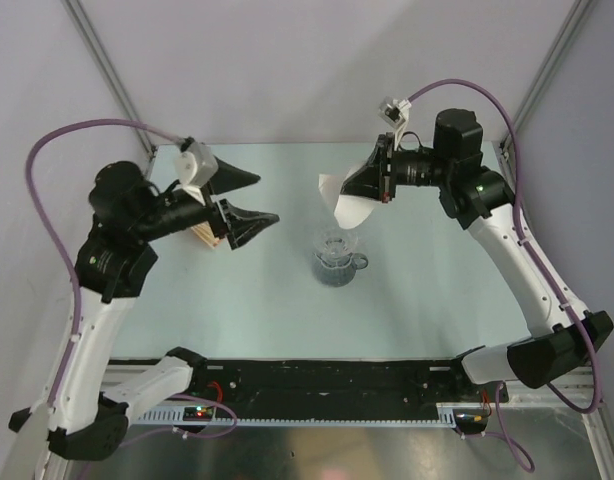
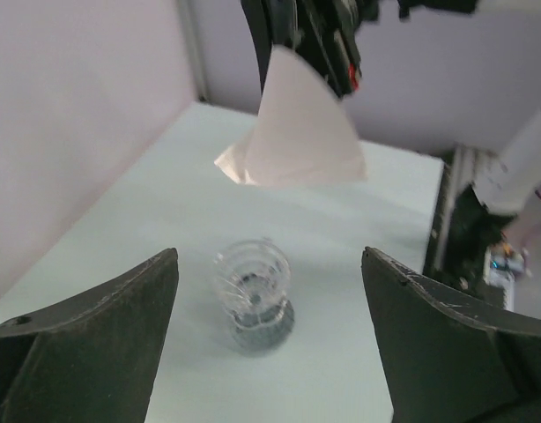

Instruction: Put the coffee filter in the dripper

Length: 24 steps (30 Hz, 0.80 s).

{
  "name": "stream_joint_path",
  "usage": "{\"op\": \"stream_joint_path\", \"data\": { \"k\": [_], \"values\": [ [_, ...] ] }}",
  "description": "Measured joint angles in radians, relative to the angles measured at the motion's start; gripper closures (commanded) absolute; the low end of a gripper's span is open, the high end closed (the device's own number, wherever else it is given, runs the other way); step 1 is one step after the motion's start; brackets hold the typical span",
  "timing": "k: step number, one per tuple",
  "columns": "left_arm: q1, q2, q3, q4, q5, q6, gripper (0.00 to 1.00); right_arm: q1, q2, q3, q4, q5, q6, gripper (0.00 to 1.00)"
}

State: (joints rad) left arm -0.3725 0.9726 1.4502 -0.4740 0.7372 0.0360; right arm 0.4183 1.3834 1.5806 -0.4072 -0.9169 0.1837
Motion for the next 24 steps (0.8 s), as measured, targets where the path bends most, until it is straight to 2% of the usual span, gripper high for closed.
{"op": "stream_joint_path", "data": {
  "k": [4,9,17,24],
  "values": [
    [-0.006,0.053,-0.014,-0.088,0.112,0.075,0.13,0.013,0.0,-0.007,0.071,-0.198,0.028,1.0],
    [-0.07,0.11,-0.056,-0.208,0.127,0.172,0.13,0.053,0.0,-0.01,0.106,-0.333,0.048,1.0],
    [-0.242,0.063,-0.074,-0.271,0.04,0.299,0.15,0.129,0.0,0.017,-0.056,-0.387,-0.083,1.0],
    [-0.325,0.089,-0.041,-0.279,-0.085,0.34,0.21,0.182,0.001,0.042,-0.19,-0.37,-0.2,1.0]
  ]
}}
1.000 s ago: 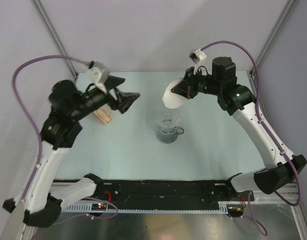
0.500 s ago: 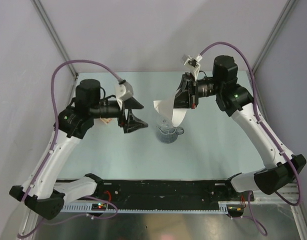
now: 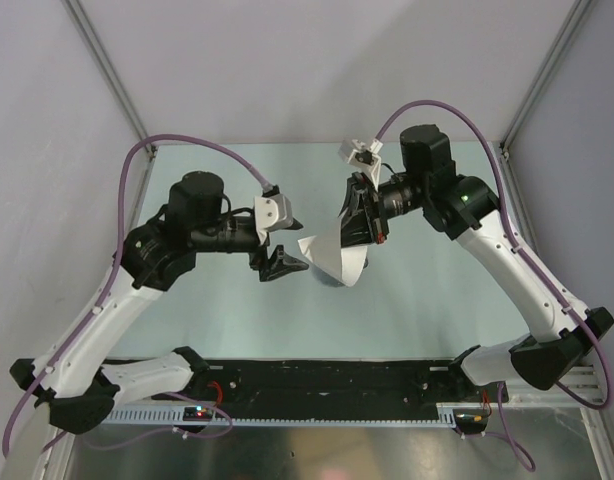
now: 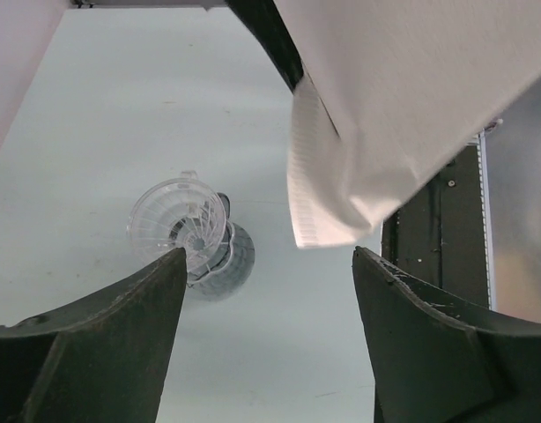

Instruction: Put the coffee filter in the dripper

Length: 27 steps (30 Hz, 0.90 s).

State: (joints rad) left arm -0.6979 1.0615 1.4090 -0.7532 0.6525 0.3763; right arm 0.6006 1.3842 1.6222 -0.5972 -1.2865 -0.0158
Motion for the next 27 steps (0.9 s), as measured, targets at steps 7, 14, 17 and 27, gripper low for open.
{"op": "stream_joint_path", "data": {
  "k": [7,14,17,27],
  "values": [
    [-0.048,0.018,0.04,0.0,-0.012,0.0,0.17,0.038,0.011,0.047,-0.128,0.064,-0.113,1.0],
    [-0.077,0.018,0.04,-0.001,0.004,0.0,0.28,0.044,0.012,0.062,-0.177,0.113,-0.164,1.0],
    [-0.084,0.019,0.04,-0.002,0.005,-0.002,0.4,0.053,0.012,0.067,-0.199,0.129,-0.189,1.0],
    [-0.089,0.047,0.041,-0.005,0.01,-0.003,0.64,0.074,0.016,0.102,-0.248,0.163,-0.254,1.0]
  ]
}}
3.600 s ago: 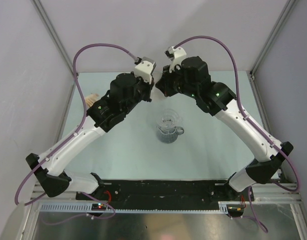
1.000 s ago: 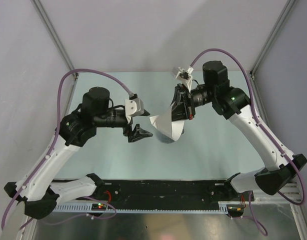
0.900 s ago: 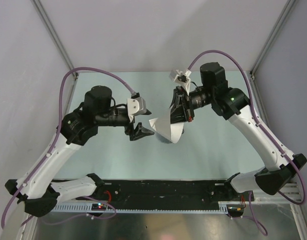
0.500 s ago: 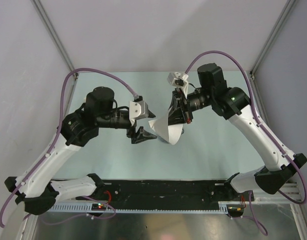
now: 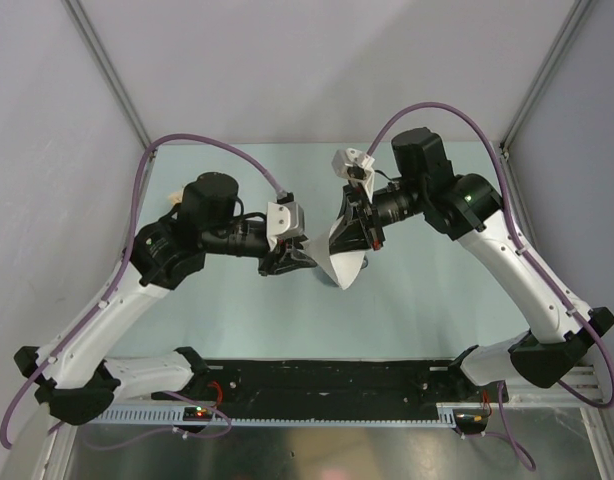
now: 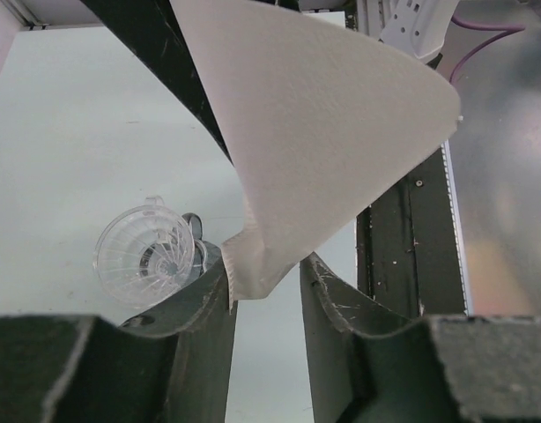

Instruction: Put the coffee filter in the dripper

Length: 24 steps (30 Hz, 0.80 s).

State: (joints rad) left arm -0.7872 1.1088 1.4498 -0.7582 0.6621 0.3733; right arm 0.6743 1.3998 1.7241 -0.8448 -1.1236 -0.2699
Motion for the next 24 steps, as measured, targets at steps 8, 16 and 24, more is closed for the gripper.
{"op": "stream_joint_path", "data": {
  "k": [8,16,24],
  "values": [
    [-0.001,0.002,0.0,0.0,0.014,-0.014,0.27,0.0,0.002,0.004,-0.021,0.01,-0.025,1.0],
    [-0.003,-0.006,0.0,0.0,-0.003,-0.006,0.42,0.0,0.009,0.004,-0.046,0.009,-0.042,1.0],
    [-0.003,-0.01,0.001,-0.001,0.001,0.012,0.62,0.001,0.02,0.006,-0.056,0.009,-0.046,1.0]
  ]
}}
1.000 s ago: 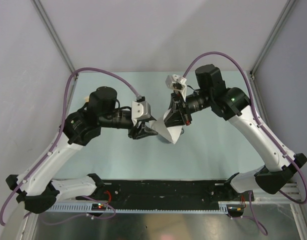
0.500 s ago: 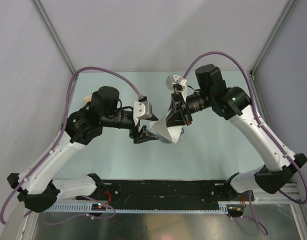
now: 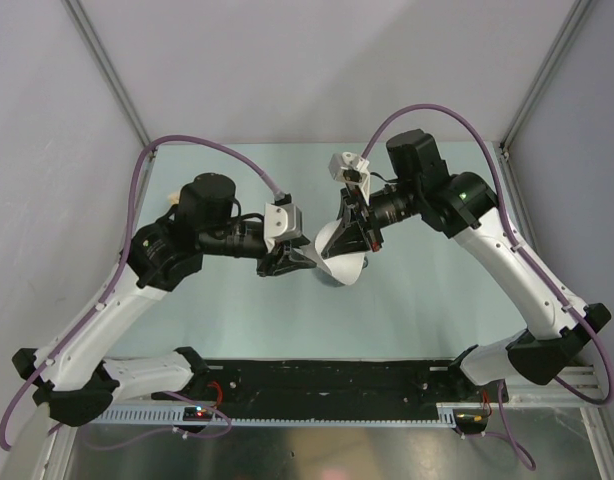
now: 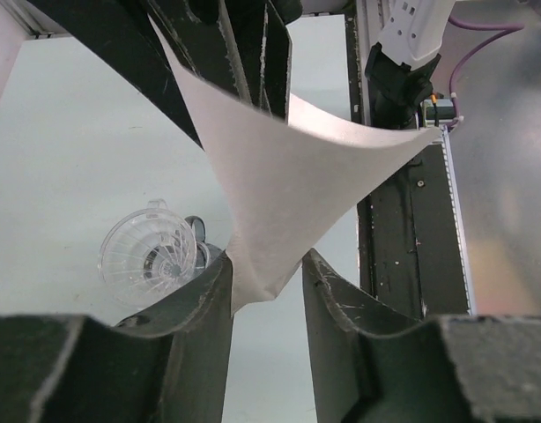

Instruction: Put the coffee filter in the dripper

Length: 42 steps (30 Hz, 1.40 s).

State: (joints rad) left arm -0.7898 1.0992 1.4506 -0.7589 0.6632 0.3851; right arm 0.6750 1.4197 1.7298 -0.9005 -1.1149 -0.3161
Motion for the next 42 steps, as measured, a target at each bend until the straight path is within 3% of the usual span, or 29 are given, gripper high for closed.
{"op": "stream_joint_path", "data": {
  "k": [7,13,17,20,22,25,33,36,42],
  "values": [
    [0.0,0.0,0.0,0.0,0.014,0.0,0.81,-0.004,0.003,0.012,-0.004,0.0,0.001,0.78],
    [0.0,0.001,0.0,0.0,0.013,-0.003,0.88,-0.039,0.004,0.046,0.001,-0.003,0.001,0.67],
    [0.0,0.01,0.006,0.002,0.008,-0.019,0.98,-0.063,0.005,0.086,0.017,-0.007,0.019,0.44],
    [0.002,0.018,0.009,0.009,-0.003,-0.044,1.0,-0.074,0.002,0.101,0.031,-0.019,0.043,0.16],
    [0.013,0.02,0.01,0.024,-0.005,-0.072,1.0,-0.088,-0.003,0.101,0.047,-0.024,0.082,0.04],
    [0.062,0.02,0.009,0.076,0.003,-0.145,1.0,-0.143,-0.029,0.079,0.119,-0.026,0.173,0.01],
    [0.209,0.019,0.002,0.373,0.04,-0.431,1.0,-0.356,-0.259,-0.207,0.564,0.088,0.531,0.01],
    [0.243,0.021,-0.01,0.534,0.065,-0.588,1.0,-0.351,-0.301,-0.24,0.676,0.14,0.602,0.0],
    [0.276,0.092,-0.019,0.895,0.094,-0.929,1.0,-0.211,-0.328,-0.316,0.855,0.306,0.636,0.05]
  ]
}}
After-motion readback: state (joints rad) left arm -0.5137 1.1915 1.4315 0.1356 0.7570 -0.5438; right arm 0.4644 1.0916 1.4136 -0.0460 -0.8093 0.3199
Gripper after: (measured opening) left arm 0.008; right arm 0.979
